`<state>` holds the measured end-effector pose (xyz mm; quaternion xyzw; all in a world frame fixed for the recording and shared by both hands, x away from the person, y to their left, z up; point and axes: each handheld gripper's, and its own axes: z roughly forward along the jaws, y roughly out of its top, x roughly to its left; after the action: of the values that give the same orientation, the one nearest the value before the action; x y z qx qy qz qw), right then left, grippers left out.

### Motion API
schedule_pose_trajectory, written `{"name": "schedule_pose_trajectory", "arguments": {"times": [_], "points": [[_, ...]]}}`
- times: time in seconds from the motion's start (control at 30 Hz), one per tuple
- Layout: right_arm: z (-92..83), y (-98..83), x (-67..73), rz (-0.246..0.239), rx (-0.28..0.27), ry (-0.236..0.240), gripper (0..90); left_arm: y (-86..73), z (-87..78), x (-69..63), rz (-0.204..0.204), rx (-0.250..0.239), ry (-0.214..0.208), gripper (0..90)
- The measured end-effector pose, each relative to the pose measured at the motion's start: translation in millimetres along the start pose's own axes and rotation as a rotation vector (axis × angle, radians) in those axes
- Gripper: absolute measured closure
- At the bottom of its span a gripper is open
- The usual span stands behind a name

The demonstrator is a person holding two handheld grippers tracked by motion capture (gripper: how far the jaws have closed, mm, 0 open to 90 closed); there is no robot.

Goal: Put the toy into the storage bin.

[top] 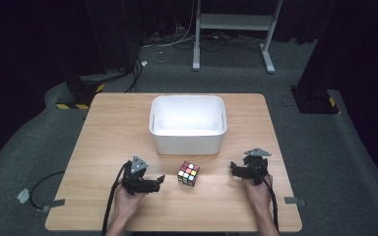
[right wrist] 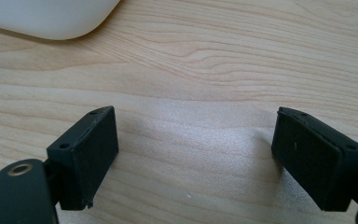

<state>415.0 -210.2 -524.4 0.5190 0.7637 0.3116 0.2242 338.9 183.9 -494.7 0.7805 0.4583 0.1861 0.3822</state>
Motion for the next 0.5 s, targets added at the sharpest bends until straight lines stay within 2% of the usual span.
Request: {"name": "schedule_pose_trajectory", "arguments": {"times": [0.03,0.17,0.33,0.5], "points": [[0.0,0.0,0.0,0.000,0.000,-0.001,14.4,0.2,0.0,-6.1,0.014,0.003,-0.009,8.5],[0.0,0.0,0.0,0.001,0.000,-0.001,14.4,1.4,-0.6,-13.0,0.041,0.002,-0.019,8.0],[0.0,0.0,0.0,0.001,0.000,-0.001,14.4,3.1,3.6,-21.1,0.047,-0.008,-0.057,7.7],[0.0,0.0,0.0,0.001,0.000,-0.001,14.4,6.8,6.7,-30.7,0.066,-0.002,-0.074,7.7]]}}
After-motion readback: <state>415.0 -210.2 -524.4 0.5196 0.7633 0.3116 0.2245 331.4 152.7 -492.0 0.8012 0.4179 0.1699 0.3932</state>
